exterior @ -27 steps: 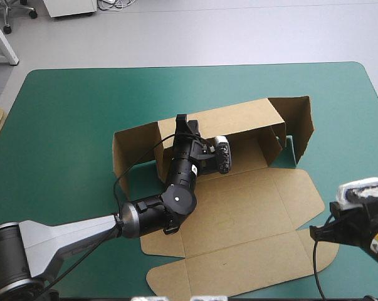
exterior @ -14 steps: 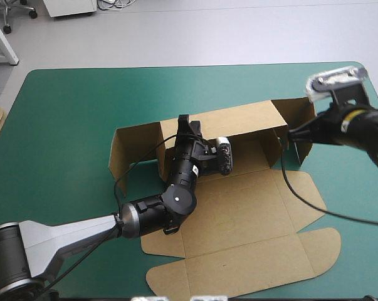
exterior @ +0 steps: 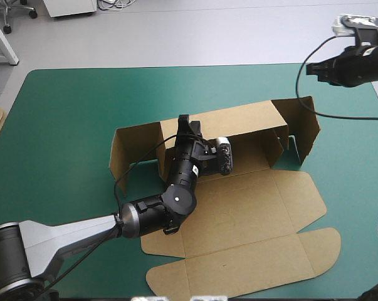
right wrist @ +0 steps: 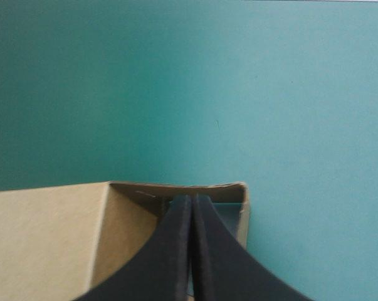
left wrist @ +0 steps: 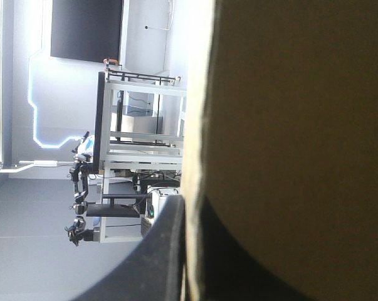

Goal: Fold the box

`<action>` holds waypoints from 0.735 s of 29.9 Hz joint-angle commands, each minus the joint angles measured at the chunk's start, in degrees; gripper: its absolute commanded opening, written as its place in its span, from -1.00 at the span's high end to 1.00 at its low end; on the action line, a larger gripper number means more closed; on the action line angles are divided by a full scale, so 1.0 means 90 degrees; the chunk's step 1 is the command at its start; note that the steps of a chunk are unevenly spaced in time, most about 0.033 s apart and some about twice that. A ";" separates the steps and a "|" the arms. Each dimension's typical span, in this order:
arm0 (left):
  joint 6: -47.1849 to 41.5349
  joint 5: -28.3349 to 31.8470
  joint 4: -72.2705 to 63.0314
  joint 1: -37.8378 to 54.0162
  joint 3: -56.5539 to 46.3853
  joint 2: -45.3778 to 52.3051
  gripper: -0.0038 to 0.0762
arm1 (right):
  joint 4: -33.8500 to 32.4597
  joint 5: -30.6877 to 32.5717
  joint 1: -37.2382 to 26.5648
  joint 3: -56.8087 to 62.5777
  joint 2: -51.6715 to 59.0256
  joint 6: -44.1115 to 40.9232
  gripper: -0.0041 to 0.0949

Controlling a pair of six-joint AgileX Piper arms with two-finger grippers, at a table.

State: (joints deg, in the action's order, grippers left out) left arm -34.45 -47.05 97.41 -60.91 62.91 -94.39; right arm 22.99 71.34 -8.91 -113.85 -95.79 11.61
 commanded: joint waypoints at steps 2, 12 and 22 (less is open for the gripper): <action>-0.0136 -0.0141 0.0402 -0.0029 0.0150 0.0262 0.93 | 0.2284 -0.0095 -0.1405 -0.0204 -0.0618 0.0750 0.96; 0.0249 -0.0096 0.0759 -0.0029 0.0015 0.0283 0.93 | 0.3826 -0.0017 -0.2023 -0.0204 -0.1873 0.1475 0.96; 0.0135 0.0232 0.0756 -0.0029 -0.0267 0.0283 0.93 | 0.4067 -0.0131 -0.1613 -0.0257 -0.2167 0.1638 0.96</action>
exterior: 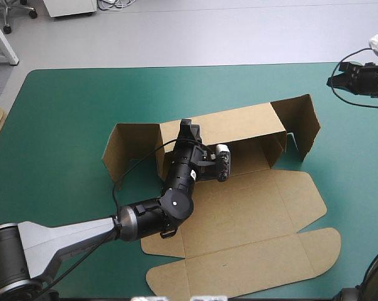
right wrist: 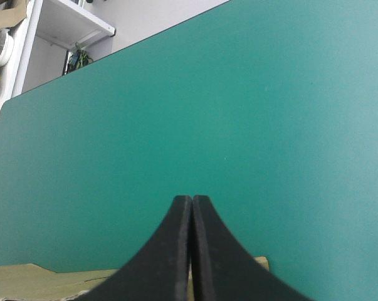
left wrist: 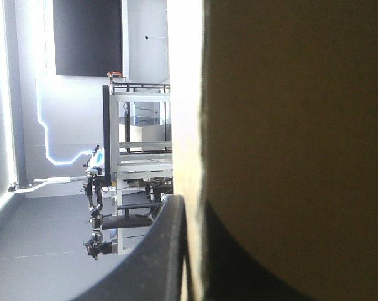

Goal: Fold the box

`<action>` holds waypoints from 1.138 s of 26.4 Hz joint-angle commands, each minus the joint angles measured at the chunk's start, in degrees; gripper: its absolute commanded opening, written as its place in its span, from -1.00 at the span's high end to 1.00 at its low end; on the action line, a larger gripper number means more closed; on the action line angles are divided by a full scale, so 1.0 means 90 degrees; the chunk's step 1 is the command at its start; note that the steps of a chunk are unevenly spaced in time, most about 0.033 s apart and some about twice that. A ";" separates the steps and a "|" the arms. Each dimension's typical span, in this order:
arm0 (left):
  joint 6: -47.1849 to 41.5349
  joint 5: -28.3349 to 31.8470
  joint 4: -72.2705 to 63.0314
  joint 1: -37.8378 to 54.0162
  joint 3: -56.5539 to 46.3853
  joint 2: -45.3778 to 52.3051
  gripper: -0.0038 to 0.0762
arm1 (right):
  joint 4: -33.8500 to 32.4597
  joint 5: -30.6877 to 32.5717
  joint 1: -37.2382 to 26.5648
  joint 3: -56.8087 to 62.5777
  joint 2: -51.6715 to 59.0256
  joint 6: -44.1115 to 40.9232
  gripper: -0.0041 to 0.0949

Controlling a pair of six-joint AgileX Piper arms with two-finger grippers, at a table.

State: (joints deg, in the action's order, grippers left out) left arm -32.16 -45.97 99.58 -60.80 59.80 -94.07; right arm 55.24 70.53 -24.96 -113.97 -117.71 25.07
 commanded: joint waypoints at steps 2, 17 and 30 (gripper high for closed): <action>-0.0119 0.0042 0.0516 -0.0040 0.0078 0.0247 0.93 | 0.0485 -0.0054 0.0312 -0.0334 0.0220 0.0156 0.96; -0.0123 -0.0432 0.0520 -0.0040 0.0129 0.0247 0.93 | -0.0097 0.0089 0.1125 -0.0444 0.0177 -0.0229 0.96; -0.0160 -0.0543 0.0530 -0.0040 0.0371 0.0247 0.93 | -0.1128 0.0101 0.1238 0.0013 0.1165 -0.0557 0.96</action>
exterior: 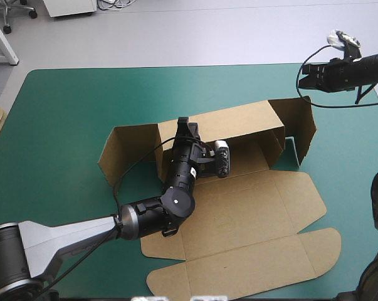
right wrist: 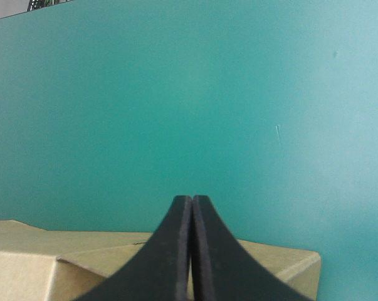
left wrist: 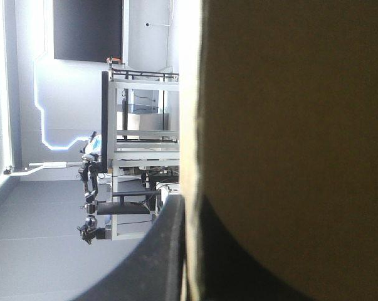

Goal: Fold the box

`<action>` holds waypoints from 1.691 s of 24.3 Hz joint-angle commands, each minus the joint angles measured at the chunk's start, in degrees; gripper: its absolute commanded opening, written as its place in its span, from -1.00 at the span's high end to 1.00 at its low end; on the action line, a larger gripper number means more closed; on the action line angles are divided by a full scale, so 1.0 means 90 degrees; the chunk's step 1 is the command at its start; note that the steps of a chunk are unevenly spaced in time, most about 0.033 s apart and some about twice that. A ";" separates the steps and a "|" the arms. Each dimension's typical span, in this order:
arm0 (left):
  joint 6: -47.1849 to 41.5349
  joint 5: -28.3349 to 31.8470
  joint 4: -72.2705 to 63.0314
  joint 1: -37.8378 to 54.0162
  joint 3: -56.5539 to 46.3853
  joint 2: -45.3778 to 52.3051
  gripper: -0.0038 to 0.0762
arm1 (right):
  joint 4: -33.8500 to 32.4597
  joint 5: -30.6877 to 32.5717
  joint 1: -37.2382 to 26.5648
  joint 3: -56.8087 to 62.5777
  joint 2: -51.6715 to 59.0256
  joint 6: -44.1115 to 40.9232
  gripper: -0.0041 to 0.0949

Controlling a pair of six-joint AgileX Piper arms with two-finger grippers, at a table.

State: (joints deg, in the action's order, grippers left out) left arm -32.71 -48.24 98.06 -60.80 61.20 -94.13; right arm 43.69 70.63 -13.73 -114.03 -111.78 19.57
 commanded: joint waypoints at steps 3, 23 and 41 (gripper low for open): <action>-0.0182 -0.0326 0.0699 -0.0040 0.0215 0.0254 0.93 | 0.0069 0.0089 -0.0010 0.0091 0.0525 0.0054 0.96; -0.0336 -0.0367 0.0687 -0.0040 0.0215 0.0254 0.93 | -0.0716 0.0089 0.0625 0.0912 0.0762 -0.0062 0.96; -0.0553 -0.0252 0.0677 -0.0040 0.0215 0.0254 0.93 | -0.0066 -0.0647 0.0625 0.3726 0.2183 0.2714 0.95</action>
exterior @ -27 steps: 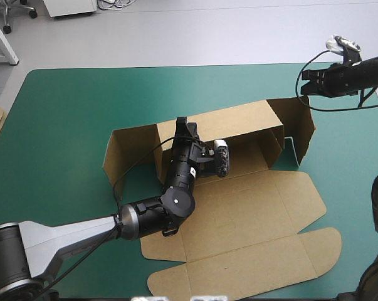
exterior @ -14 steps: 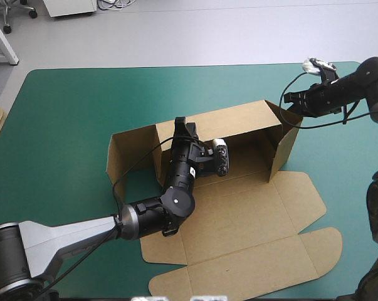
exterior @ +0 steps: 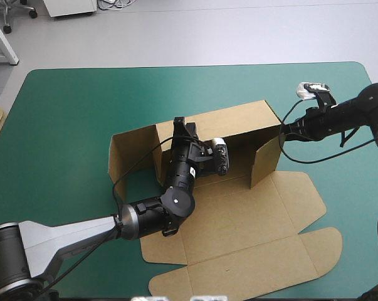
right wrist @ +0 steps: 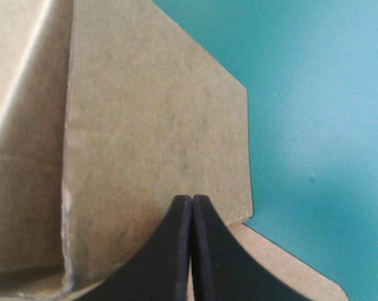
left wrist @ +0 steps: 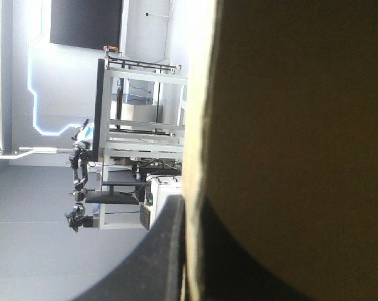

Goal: Fold the box

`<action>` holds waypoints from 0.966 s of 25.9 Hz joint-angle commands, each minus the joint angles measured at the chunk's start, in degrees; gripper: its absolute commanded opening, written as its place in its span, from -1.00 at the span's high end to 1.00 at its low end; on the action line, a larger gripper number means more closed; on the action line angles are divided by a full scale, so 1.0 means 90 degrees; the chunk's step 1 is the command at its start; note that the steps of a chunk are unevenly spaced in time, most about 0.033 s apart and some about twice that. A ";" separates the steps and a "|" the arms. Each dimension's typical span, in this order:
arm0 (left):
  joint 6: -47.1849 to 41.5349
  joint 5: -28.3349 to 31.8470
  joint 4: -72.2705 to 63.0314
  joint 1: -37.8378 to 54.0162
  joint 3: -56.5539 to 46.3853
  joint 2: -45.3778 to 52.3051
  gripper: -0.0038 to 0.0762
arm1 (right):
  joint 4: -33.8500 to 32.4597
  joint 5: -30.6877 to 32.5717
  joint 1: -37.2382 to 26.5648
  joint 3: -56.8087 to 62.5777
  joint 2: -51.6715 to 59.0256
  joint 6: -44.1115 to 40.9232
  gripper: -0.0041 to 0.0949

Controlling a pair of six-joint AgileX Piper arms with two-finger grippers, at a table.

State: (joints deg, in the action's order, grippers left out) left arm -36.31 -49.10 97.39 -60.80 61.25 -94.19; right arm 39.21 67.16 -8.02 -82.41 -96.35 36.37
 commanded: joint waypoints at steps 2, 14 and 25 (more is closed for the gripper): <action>-0.0153 -0.0124 0.0752 -0.0040 0.0210 0.0260 0.93 | 0.0586 -0.0467 -0.0010 0.0666 0.0575 0.1676 0.96; -0.0153 -0.0054 0.0752 -0.0040 0.0210 0.0260 0.93 | 0.0187 -0.0416 -0.0010 0.0811 0.0616 0.1927 -0.71; -0.0142 -0.0040 0.0752 -0.0040 0.0210 0.0260 0.93 | 0.0447 -0.0499 0.0295 0.0811 0.0616 0.2162 -0.71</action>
State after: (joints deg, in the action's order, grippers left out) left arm -36.55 -48.92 97.39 -60.80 61.25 -94.19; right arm 39.84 63.40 -6.98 -73.83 -93.61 54.71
